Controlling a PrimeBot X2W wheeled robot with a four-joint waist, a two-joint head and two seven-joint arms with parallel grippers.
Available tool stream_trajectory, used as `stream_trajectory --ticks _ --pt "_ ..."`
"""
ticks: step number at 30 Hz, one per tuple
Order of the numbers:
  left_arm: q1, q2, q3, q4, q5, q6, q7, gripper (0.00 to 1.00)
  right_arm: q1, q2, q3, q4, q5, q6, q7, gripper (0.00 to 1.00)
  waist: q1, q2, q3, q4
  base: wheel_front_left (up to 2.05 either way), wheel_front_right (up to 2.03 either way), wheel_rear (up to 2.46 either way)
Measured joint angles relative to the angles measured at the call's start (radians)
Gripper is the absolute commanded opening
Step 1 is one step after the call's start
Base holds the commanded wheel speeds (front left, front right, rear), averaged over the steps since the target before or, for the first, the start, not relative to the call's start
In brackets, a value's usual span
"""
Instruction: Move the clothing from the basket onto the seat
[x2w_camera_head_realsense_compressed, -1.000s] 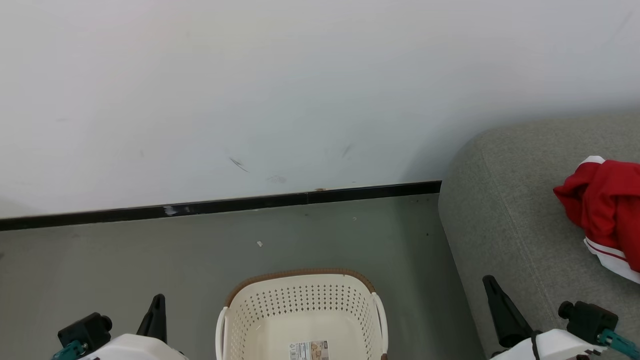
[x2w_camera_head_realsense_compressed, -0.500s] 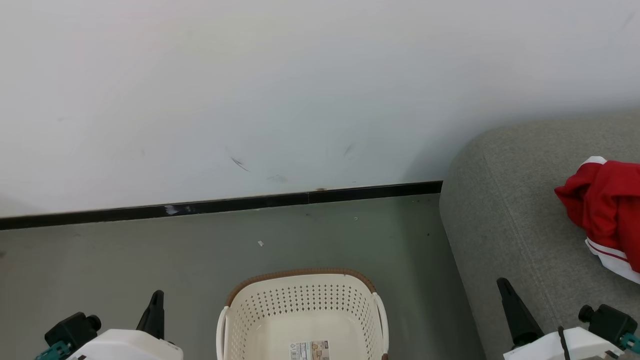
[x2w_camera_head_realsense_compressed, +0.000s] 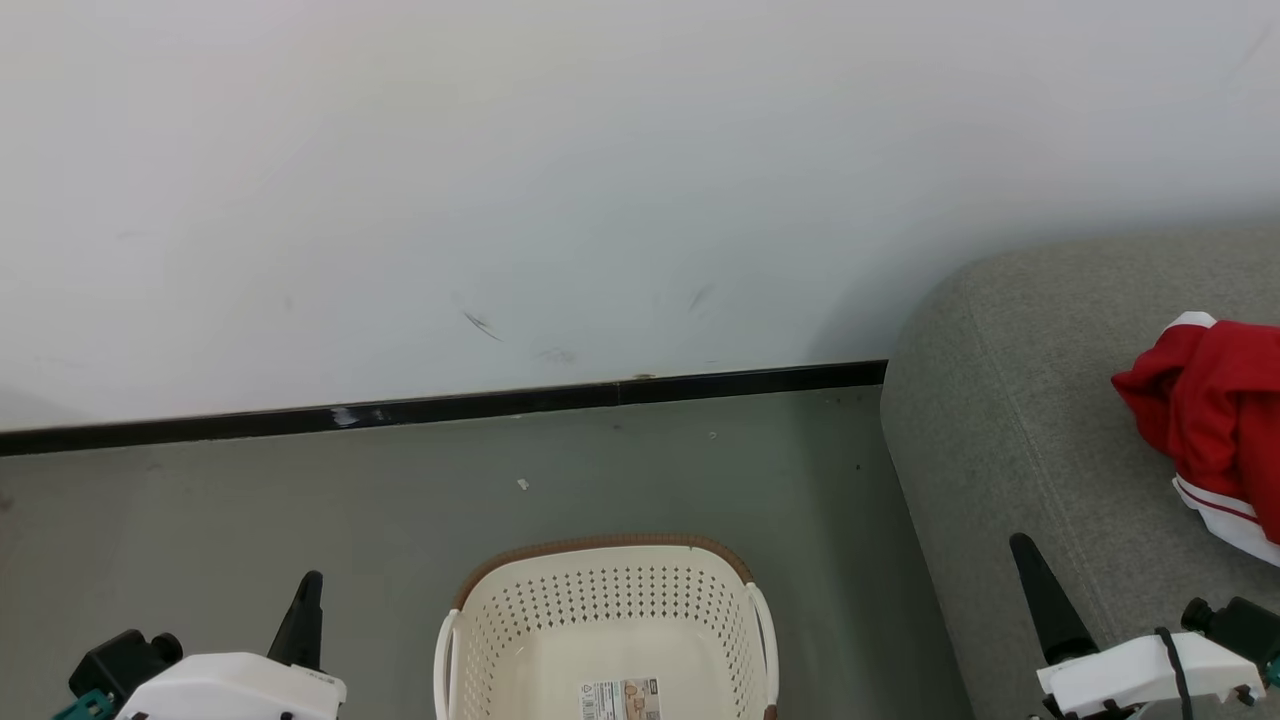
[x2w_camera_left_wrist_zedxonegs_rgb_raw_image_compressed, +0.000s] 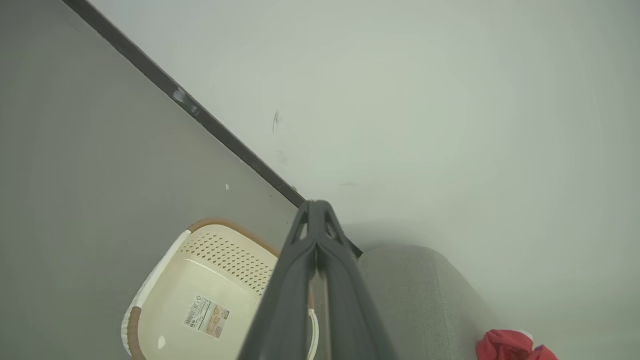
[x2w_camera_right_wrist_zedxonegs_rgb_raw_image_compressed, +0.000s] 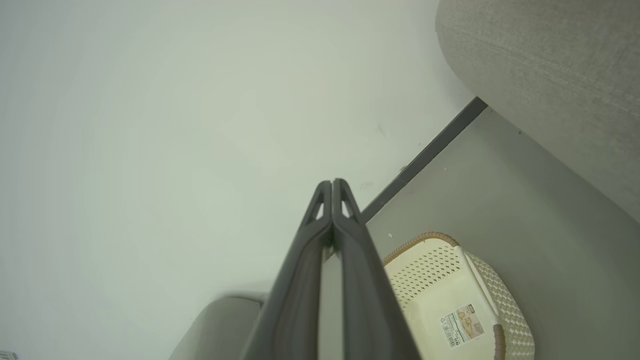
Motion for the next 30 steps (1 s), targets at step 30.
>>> stream_trajectory --ticks 30 --pt "0.000 -0.066 0.149 -0.012 -0.275 -0.118 0.097 0.00 -0.044 -0.035 -0.027 0.031 0.478 0.000 0.081 0.00 -0.0017 0.0000 0.012 0.005 0.00 0.00 0.00"
